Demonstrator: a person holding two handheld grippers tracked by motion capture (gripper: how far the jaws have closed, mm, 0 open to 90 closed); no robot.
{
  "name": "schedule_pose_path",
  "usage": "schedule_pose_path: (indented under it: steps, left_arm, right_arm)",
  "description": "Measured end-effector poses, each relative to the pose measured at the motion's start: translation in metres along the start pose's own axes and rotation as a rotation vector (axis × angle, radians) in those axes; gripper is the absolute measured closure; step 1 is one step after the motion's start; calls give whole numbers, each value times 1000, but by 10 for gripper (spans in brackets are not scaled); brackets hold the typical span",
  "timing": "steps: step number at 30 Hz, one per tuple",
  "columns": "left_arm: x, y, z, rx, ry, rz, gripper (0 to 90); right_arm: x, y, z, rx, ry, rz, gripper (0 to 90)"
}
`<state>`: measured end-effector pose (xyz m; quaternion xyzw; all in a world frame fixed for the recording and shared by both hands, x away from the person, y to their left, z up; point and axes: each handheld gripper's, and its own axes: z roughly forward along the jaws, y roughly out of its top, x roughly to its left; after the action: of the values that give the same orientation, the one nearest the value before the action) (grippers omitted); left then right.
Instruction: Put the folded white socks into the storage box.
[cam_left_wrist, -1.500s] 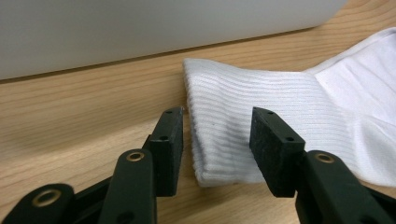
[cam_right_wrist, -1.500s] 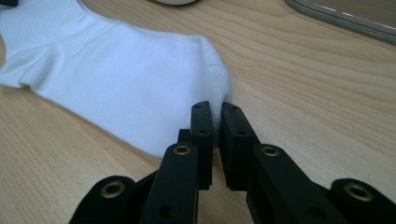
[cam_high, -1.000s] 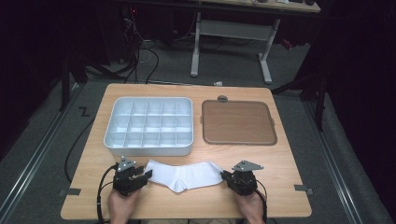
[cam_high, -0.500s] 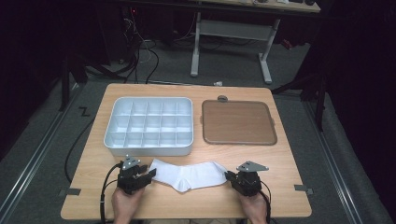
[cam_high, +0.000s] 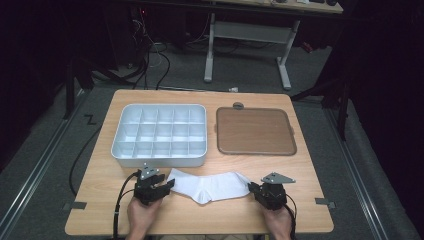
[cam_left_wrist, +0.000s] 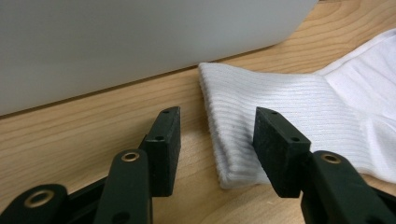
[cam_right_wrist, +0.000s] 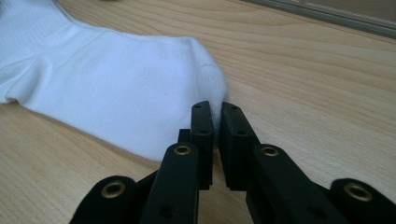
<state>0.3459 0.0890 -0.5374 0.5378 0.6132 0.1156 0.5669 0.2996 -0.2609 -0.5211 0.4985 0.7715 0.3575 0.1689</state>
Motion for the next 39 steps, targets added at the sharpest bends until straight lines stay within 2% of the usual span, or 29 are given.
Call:
schedule_pose_path:
  steps: [18, 21, 22, 23, 24, 27, 30, 35, 37, 39]
  left_arm:
    - [-11, -6, 11, 0, -12, 52, 514]
    - [-11, -6, 11, 2, -11, 57, 485]
    - [-11, -6, 10, 5, -8, 59, 471]
    - [-11, -6, 10, 5, -8, 59, 454]
    - [-10, -5, 10, 7, -3, 61, 438]
    - [-9, -5, 8, 4, -4, 58, 419]
    - [-10, -4, 4, 3, -13, 41, 413]
    - [-11, -2, 0, 8, -25, 23, 409]
    - [-12, 1, -3, 8, -32, 8, 411]
    - [-11, 4, -4, 15, -27, -14, 414]
  right_arm:
    - [-10, -2, 4, 5, -68, 5, 847]
    - [-10, -1, 5, 8, -73, -3, 839]
    - [-10, -1, 4, 8, -76, -4, 798]
    - [-10, -1, 4, 8, -76, -4, 798]
    - [-11, -2, 3, 7, -75, 1, 744]
    - [-11, -2, 2, 1, -73, 9, 696]
    - [-8, 0, -6, -33, -79, 13, 632]
    - [-1, 5, -15, -76, -82, -6, 618]
    - [4, 8, -19, -92, -79, -25, 619]
    - [15, 12, -21, -107, -56, -47, 642]
